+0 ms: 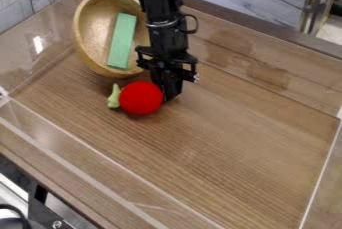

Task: Move the red fruit to the left

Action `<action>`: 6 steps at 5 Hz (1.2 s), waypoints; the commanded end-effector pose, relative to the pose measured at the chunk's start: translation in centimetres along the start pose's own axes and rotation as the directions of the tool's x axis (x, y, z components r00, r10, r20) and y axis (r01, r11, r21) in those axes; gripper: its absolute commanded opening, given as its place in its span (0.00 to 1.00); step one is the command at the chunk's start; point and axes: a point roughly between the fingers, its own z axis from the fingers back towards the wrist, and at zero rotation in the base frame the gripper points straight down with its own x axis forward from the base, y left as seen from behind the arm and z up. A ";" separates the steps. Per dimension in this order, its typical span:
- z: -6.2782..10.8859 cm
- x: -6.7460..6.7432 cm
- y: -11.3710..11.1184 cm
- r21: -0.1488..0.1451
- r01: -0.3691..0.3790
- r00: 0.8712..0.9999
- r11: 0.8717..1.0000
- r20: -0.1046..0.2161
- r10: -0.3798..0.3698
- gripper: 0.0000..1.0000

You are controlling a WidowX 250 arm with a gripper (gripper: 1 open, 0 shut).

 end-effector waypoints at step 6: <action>4.2 -0.4 0.1 -0.061 0.166 0.986 0.984 0.041 -0.164 0.00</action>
